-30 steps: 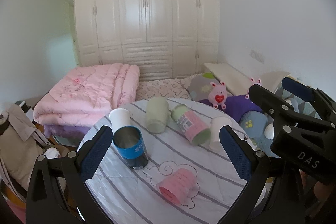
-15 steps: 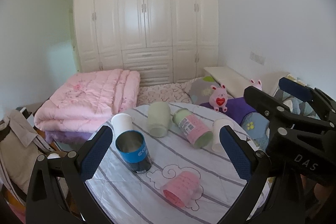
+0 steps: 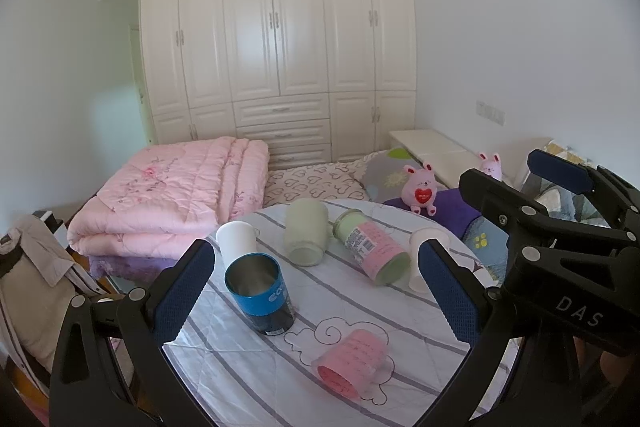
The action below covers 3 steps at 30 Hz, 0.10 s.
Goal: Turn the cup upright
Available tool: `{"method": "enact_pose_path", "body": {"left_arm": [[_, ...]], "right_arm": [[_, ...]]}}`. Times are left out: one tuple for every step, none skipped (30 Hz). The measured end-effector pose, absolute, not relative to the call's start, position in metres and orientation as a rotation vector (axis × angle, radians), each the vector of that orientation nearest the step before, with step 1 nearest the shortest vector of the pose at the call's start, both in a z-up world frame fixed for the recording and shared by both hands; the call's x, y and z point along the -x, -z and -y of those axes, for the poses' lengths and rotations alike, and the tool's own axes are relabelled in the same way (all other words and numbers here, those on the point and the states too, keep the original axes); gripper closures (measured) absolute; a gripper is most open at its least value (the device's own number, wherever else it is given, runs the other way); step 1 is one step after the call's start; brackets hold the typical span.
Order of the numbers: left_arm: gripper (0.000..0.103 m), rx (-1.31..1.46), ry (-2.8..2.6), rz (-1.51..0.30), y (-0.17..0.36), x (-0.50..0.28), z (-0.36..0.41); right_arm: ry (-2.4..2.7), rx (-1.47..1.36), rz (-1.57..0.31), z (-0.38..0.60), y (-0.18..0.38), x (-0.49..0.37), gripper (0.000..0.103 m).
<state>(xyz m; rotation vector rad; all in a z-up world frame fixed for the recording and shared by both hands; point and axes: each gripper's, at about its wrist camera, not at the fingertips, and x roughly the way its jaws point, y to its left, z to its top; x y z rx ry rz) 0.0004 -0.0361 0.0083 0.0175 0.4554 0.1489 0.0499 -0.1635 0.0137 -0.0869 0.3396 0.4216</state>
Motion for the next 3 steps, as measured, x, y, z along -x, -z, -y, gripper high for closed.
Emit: {"method": "enact_pose_path", "body": {"left_arm": [[0.000, -0.018, -0.151, -0.455, -0.0081, -0.0001, 0.0366], [0.000, -0.018, -0.147, -0.458, -0.0082, 0.0000, 0.0368], [0.000, -0.016, -0.140, -0.467, -0.0076, -0.0007, 0.0360]], "right_arm": [[-0.423, 0.087, -0.340, 0.1626, -0.0135, -0.0499, 0.020], [-0.423, 0.088, -0.342, 0.1617, -0.0131, -0.0503, 0.020], [-0.423, 0.090, -0.345, 0.1613, -0.0128, -0.0506, 0.020]]}}
